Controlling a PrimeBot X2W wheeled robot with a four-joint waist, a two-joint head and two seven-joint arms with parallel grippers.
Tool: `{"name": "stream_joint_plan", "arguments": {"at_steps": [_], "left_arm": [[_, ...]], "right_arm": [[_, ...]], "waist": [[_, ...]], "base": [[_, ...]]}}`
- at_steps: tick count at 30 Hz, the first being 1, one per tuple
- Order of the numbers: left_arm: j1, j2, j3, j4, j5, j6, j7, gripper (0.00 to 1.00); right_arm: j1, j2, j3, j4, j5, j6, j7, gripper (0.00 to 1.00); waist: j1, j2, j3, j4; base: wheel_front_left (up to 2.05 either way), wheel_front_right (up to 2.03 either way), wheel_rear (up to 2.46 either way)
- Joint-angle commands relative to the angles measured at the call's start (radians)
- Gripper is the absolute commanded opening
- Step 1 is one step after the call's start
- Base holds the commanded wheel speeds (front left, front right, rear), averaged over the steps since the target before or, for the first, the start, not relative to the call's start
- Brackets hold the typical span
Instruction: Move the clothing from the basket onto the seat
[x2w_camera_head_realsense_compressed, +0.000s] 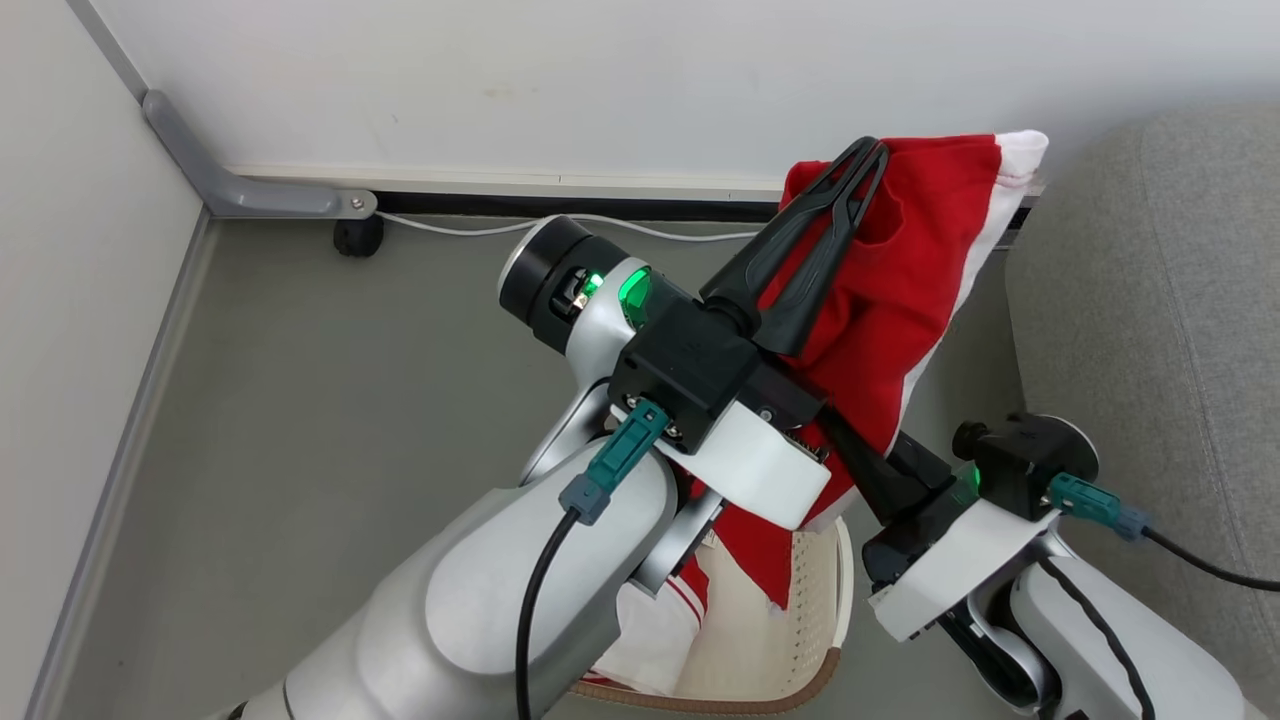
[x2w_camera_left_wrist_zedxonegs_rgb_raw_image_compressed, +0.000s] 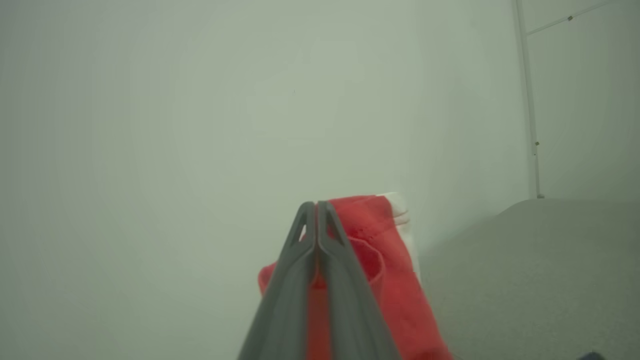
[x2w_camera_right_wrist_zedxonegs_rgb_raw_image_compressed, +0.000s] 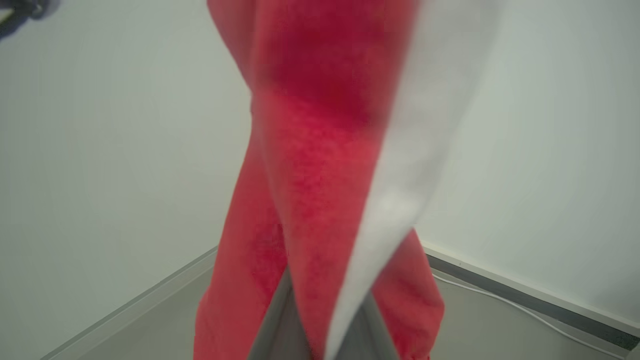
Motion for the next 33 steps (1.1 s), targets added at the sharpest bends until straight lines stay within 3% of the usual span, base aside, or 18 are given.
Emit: {"name": "stream_joint_plan", "arguments": {"at_steps": [1,5,6,7,8,24,33], "left_arm": [[-0.026,0.008,0.036,-0.016,-0.005,0.009,-0.005,0.00],[0.002,0.008,0.048,0.007,-0.001,-0.006,-0.005,0.00],[0.011,0.008,0.051,0.016,-0.002,-0.013,-0.005,0.26],[0.019,0.008,0.055,0.024,-0.004,-0.021,-0.005,0.85],[0.029,0.008,0.057,0.037,-0.004,-0.028,-0.005,1.00],[0.123,0.008,0.085,0.195,-0.016,-0.219,-0.005,1.00],[0.150,0.008,0.097,0.245,-0.022,-0.282,-0.005,1.00]], "right_arm": [[-0.009,-0.010,-0.004,-0.024,0.007,0.004,-0.006,0.00],[0.001,-0.018,-0.038,-0.046,0.014,0.004,-0.006,0.00],[0.004,-0.019,-0.048,-0.054,0.015,0.004,-0.006,0.00],[0.007,-0.021,-0.058,-0.062,0.017,0.004,-0.006,0.00],[0.011,-0.024,-0.068,-0.070,0.019,0.004,-0.006,0.00],[0.049,-0.069,-0.244,-0.160,0.052,0.004,-0.006,0.00],[0.047,-0.067,-0.279,-0.175,0.060,0.004,-0.006,0.00]], "waist": [[0.0000,0.0000,0.003,-0.005],[0.0000,0.0000,0.007,-0.021],[0.0000,0.0000,0.008,-0.024],[0.0000,0.0000,0.008,-0.027],[0.0000,0.0000,0.009,-0.030],[0.0000,0.0000,0.012,-0.090],[0.0000,0.0000,0.002,-0.157]], "base": [[0.00,0.00,0.00],[0.00,0.00,0.00],[0.00,0.00,0.00],[0.00,0.00,0.00],[0.00,0.00,0.00],[0.00,0.00,0.00],[0.00,0.00,0.00]]}}
